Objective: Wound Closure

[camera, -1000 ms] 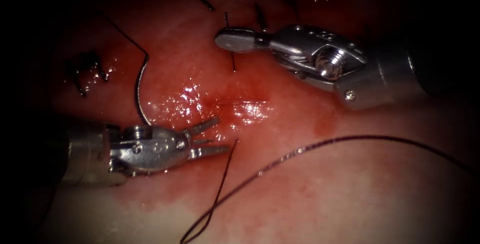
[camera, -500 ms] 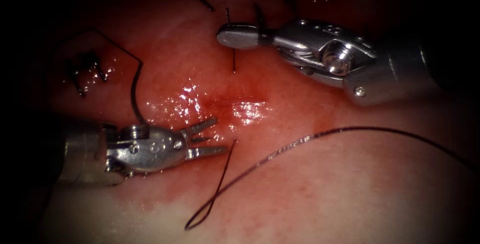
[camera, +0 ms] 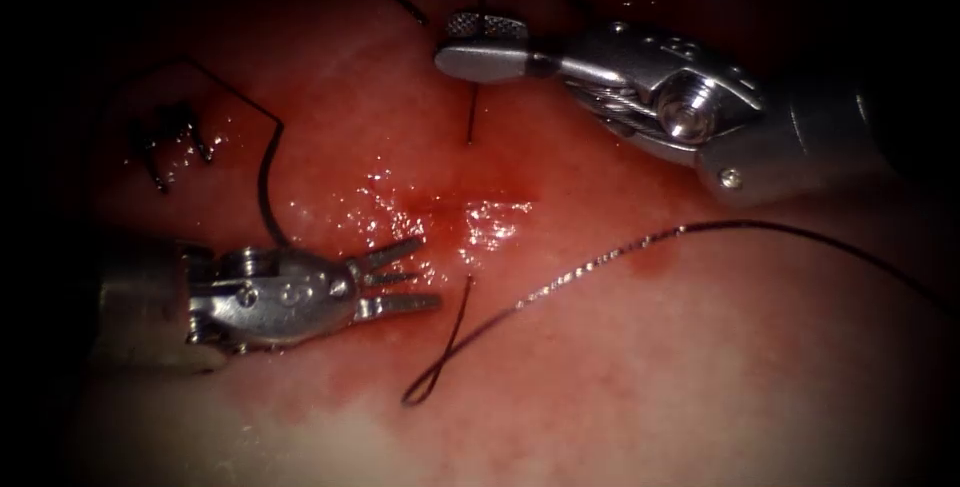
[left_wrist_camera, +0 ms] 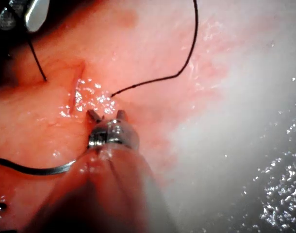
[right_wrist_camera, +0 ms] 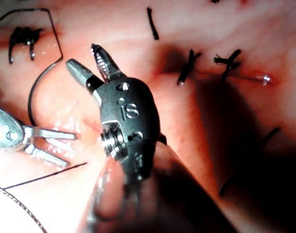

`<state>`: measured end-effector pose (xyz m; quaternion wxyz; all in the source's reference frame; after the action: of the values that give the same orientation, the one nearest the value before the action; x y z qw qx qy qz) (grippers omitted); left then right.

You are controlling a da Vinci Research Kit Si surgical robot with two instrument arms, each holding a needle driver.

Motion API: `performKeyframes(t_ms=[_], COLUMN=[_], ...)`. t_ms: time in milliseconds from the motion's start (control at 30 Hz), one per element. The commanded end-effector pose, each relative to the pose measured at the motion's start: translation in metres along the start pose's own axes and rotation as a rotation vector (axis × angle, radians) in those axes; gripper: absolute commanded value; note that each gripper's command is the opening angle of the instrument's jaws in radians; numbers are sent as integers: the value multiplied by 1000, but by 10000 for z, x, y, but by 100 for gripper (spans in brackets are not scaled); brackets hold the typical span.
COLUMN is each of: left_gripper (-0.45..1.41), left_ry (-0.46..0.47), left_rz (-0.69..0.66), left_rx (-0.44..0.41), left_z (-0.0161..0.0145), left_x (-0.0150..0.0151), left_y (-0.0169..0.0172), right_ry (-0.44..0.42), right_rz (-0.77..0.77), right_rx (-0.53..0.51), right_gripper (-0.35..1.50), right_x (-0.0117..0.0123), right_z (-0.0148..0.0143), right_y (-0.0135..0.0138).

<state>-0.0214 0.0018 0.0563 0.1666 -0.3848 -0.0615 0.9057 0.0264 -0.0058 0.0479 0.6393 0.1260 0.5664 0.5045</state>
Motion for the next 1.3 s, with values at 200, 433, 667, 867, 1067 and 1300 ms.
performKeyframes(t_ms=[200,433,667,867,1067,1300], left_gripper=[39,58,83,86,88,88], left_ry=[72,130,133,184,167,102], left_rz=[38,-3,-56,-89,-107,-123], left_rx=[-38,-90,-90,-57,2,84], left_z=[-33,-84,-139,-161,-151,-140], left_x=[33,87,153,205,221,215], left_y=[14,31,58,72,66,50], right_ry=[35,12,-64,-187,-201,-198], right_rz=[11,9,-198,-363,-401,-405], right_rx=[44,60,57,57,55,55], right_gripper=[110,127,125,130,130,132], right_x=[0,11,9,-1,-9,-16], right_z=[-32,-71,-82,-76,-72,-64], right_y=[9,16,10,7,5,1])
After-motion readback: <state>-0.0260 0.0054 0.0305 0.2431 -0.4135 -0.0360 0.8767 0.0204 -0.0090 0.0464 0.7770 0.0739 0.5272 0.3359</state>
